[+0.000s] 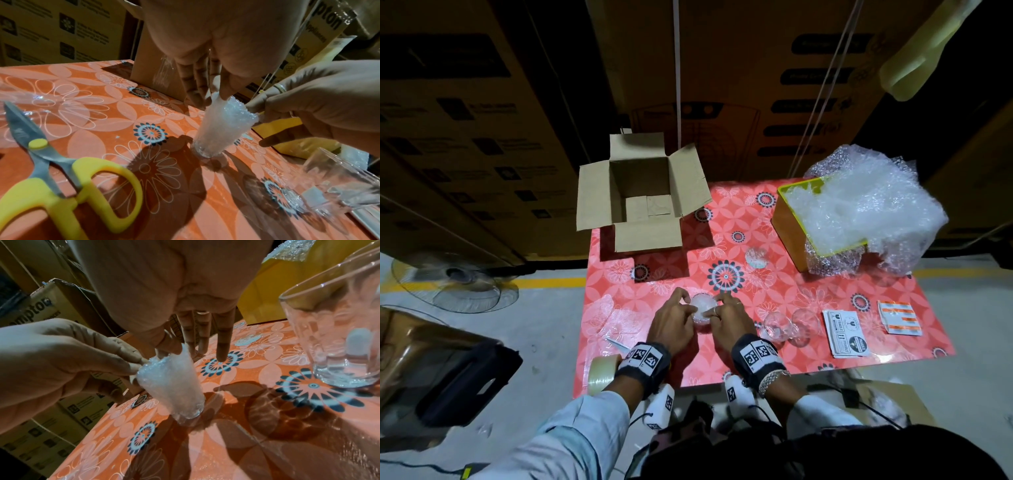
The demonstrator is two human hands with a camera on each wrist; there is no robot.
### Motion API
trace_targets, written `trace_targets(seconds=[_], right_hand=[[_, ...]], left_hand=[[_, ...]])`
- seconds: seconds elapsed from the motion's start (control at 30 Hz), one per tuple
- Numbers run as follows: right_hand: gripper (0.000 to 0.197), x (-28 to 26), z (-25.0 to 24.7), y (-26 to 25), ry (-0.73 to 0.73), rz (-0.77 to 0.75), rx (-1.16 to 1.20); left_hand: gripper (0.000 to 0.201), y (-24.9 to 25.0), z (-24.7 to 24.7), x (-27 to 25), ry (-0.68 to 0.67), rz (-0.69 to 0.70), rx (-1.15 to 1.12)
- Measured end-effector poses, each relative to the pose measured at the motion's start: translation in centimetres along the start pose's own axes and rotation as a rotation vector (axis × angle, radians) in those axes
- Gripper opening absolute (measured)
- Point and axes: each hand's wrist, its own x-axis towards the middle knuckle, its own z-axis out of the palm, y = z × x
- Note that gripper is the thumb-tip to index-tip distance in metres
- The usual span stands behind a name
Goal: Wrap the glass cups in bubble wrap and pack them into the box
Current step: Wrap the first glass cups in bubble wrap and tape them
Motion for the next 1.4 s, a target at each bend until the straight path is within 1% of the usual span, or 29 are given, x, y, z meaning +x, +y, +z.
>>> trace_targets(seconds=[0.1,0.17,0.27,0.3,0.37,0.47,0.53,0.6,0.63,0.73,0.83,0.93,1.03,1.1,1.2,1.27,1.3,1.4], right_hand=[[0.031,0.0,-0.3,0.1,-0.018,0.03,0.021],[0.028,0.2,-0.6,0.2,-0.03,0.018,0.061],[0.021,0.2,-1.1,0.6,-0.066,-0.027,0.163],[0.024,0.1,-1.1,0.7,-0.058,-0.032,0.19],[0.032,0.0,-0.9,1.1,0.016,-0.05,0.249],[0.039,-0.4,-0.7,1.5,0.104,-0.044,0.419],[0.047,-0.9,-1.0,1.1,0.085,-0.019,0.482],[0.054,-1.0,-1.0,0.6,0.043,-0.016,0.479],[0.056,-1.0,-0.9,0.4,0.037,-0.018,0.441],[0.055,-1.0,-0.6,-0.1,0.04,-0.03,0.385],[0.047,-1.2,-0.7,-0.4,0.037,-0.047,0.412],[0.054,-1.2,-0.4,-0.1,0.08,-0.085,0.354],[0.057,-1.3,-0.9,0.5,0.118,-0.139,0.346],[0.051,-1.7,-1.9,0.3,0.151,-0.171,0.348],[0.035,-2.7,-3.2,-0.6,0.183,-0.222,0.417],[0.024,-3.2,-3.5,-1.6,0.153,-0.24,0.445],[0.019,-3.3,-3.4,-2.2,0.115,-0.248,0.442],[0.012,-3.6,-1.5,-4.0,-0.066,-0.231,0.518]], left_hand=[[0.018,0.4,-0.1,0.3,-0.035,0.017,0.121],[0.019,0.5,-0.3,0.5,-0.051,0.027,0.152],[0.018,-0.1,-0.4,0.7,-0.049,0.057,0.088],[0.02,-0.3,-0.5,0.6,-0.04,0.073,0.049],[0.028,-0.8,-0.6,0.2,-0.003,0.086,-0.022],[0.038,-1.2,-0.7,-0.5,0.074,0.024,-0.097],[0.05,-1.4,-0.6,-0.7,0.087,-0.032,-0.169],[0.064,-1.6,-0.4,-0.8,0.068,-0.063,-0.215],[0.068,-1.6,-0.3,-0.8,0.057,-0.072,-0.223],[0.072,-1.5,-0.1,-0.6,0.038,-0.132,-0.27],[0.072,-1.3,-0.2,-0.6,0.047,-0.172,-0.3],[0.07,-1.3,-1.0,-1.1,0.082,-0.185,-0.338],[0.061,-1.6,-3.0,-2.4,0.158,-0.202,-0.409],[0.054,-2.5,-4.6,-3.6,0.216,-0.216,-0.464],[0.047,-4.5,-7.0,-5.8,0.297,-0.243,-0.515],[0.041,-6.0,-8.2,-7.6,0.348,-0.282,-0.506],[0.038,-6.9,-8.6,-8.5,0.373,-0.326,-0.506],[0.028,-9.6,-9.1,-11.2,0.449,-0.473,-0.533]])
